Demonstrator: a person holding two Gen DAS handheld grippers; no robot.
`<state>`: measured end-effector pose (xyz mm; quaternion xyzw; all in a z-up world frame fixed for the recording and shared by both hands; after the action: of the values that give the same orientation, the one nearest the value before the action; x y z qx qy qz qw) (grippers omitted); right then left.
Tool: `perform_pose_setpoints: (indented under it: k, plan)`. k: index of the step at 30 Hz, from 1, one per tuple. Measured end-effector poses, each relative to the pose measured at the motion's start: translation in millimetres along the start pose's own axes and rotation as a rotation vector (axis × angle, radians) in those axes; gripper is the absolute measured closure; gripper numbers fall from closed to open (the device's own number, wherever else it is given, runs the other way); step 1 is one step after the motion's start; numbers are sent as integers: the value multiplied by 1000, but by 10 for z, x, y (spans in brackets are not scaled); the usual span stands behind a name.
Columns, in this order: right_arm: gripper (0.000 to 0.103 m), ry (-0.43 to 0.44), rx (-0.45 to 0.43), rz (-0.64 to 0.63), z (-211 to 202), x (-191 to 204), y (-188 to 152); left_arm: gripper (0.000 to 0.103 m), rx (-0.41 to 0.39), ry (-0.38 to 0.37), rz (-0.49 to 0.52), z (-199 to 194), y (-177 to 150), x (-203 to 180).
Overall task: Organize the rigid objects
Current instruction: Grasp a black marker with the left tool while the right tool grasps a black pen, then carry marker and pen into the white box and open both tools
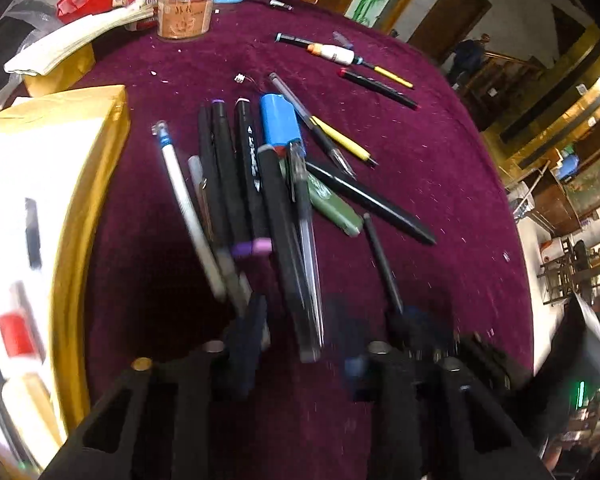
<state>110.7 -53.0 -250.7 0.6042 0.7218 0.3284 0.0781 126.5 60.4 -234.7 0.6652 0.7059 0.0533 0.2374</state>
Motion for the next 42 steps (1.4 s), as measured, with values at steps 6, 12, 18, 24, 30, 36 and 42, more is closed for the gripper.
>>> perform_pose_setpoints:
  k: [6, 12, 18, 24, 30, 36, 42]
  plan:
    - [94, 2, -1, -13, -5, 2, -8, 87, 27, -19, -29, 210, 70, 64]
    - [93, -4, -5, -22, -2, 25, -10, 89, 50, -70, -22, 30, -268, -16]
    - [93, -10, -3, -28, 9, 30, -12, 88, 59, -2, 34, -210, -714, -110]
    - [93, -25, -2, -47, 26, 52, -18, 89, 77, 96, 118, -6, -673, -176]
    - [94, -19, -9, -29, 2, 36, -13, 89, 29, 63, 85, -106, -718, -111]
    - [94, 3, -83, -21, -143, 52, 28, 89, -103, -20, -1, -760, -914, 34]
    - [94, 272, -19, 88, -376, 454, -53, 89, -227, -45, -168, -1468, -990, 673]
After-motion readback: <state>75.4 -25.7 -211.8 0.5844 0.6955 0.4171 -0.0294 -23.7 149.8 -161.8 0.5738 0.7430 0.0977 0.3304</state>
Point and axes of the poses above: each gripper's, at about its wrist camera, not at the fingertips, and z roughly the way its jaws point, x to its left, y to its top, the point moved 9 cm from there along z, roughly the way its jaws point, and after that the axes turned 8 degrees about z, right-handed, at the moved point
